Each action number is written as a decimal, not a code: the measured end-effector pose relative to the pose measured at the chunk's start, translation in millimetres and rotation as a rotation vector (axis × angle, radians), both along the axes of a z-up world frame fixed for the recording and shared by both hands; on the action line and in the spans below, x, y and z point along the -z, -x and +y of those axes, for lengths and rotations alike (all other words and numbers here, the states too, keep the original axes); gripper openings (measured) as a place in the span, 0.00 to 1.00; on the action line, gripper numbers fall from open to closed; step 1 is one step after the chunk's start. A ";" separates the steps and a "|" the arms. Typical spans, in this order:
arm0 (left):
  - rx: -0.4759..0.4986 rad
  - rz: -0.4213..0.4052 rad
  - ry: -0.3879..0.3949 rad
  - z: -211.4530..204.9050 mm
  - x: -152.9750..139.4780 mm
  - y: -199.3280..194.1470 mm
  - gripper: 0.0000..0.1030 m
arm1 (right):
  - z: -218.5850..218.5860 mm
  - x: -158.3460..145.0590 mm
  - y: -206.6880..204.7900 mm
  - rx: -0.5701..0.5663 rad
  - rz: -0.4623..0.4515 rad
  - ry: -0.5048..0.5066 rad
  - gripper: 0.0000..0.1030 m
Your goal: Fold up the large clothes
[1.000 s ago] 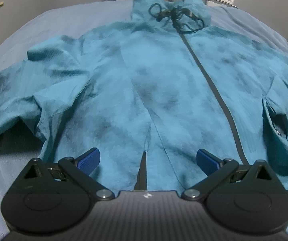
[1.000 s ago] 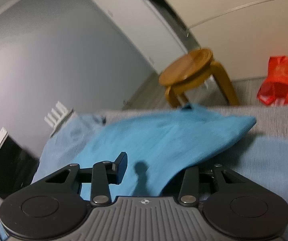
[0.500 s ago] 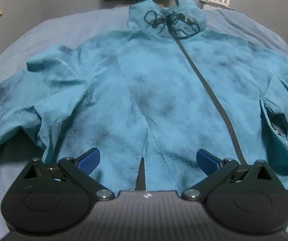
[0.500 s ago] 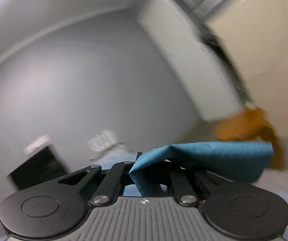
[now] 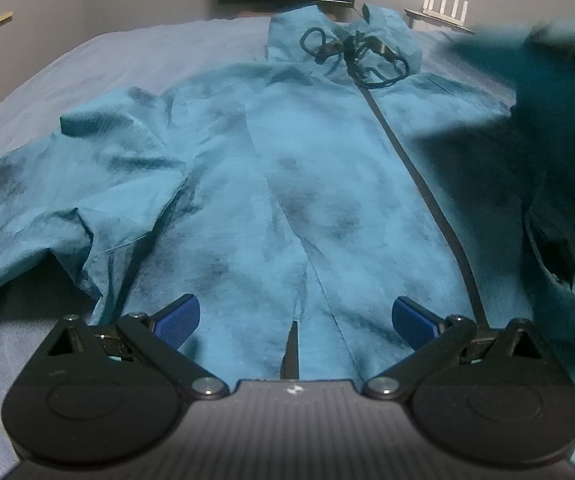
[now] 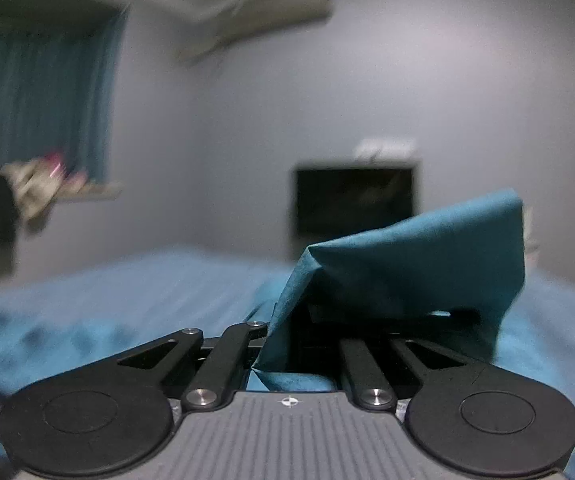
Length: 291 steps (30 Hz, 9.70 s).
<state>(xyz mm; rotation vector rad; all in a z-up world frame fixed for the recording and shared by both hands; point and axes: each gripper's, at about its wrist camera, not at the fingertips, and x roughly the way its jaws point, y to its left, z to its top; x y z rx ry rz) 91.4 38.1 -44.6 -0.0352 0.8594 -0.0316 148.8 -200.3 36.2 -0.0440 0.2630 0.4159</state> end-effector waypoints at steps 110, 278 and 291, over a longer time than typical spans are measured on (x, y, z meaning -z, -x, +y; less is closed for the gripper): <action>-0.095 -0.150 -0.024 51.5 12.6 -42.6 0.66 | -109.8 22.4 7.0 0.279 0.383 -0.219 0.98; 0.119 -0.310 -0.108 16.9 -21.0 -18.2 0.84 | -96.5 40.5 -2.5 0.442 0.069 -0.001 0.63; 0.167 -0.054 -0.163 18.0 48.9 -47.3 0.99 | -105.5 106.0 -49.6 0.504 0.382 0.074 0.63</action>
